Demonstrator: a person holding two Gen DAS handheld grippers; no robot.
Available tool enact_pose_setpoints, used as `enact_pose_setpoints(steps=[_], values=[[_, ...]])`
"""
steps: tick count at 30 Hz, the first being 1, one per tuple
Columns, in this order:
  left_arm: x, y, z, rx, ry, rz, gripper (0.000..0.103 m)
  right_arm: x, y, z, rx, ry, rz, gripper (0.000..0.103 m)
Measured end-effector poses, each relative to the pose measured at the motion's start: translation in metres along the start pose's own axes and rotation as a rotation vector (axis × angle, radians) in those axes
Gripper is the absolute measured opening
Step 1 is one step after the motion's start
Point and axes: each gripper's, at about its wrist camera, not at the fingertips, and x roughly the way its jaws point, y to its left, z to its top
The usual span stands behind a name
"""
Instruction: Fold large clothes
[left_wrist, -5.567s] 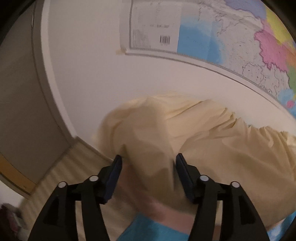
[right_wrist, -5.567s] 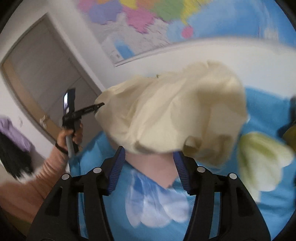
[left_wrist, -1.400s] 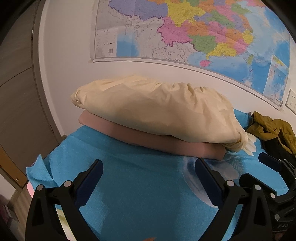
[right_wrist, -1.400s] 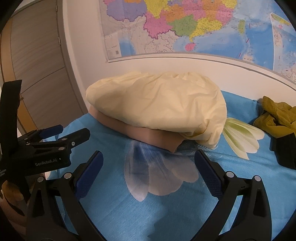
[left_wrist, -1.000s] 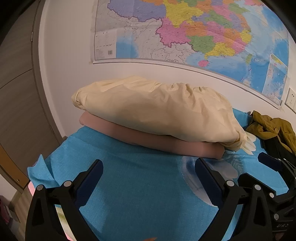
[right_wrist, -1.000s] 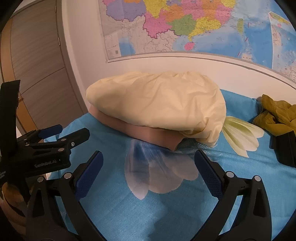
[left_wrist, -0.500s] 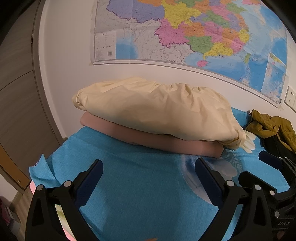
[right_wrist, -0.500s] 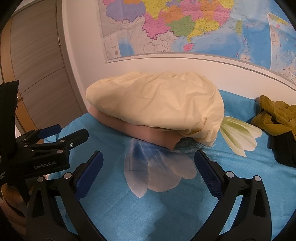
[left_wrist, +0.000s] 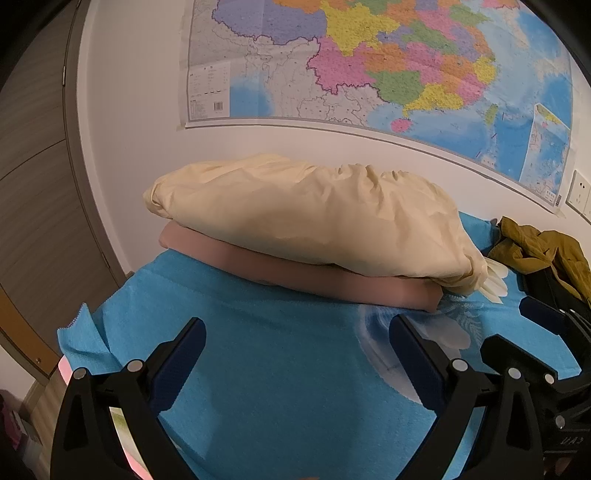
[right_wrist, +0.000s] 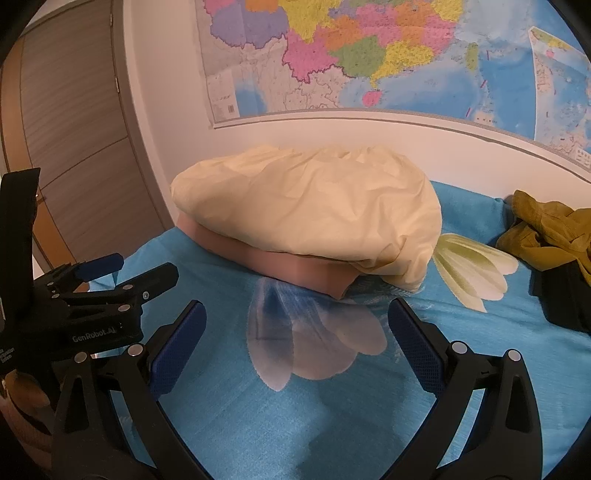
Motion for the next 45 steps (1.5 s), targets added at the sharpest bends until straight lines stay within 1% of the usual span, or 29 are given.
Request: enact_pose_setpoints(steps=[17, 45], values=[[-0.0037, -0.003, -0.003, 0.012, -0.011, 0.0, 0.096, -0.0025, 0.0003, -0.0009, -0.004, -0.002, -0.002, 0.097], [-0.0019, -0.0071, -0.0067, 0.013, -0.006, 0.0, 0.096, -0.0024, 0.0042, -0.0029, 0.0, 0.002, 0.002, 0.097]])
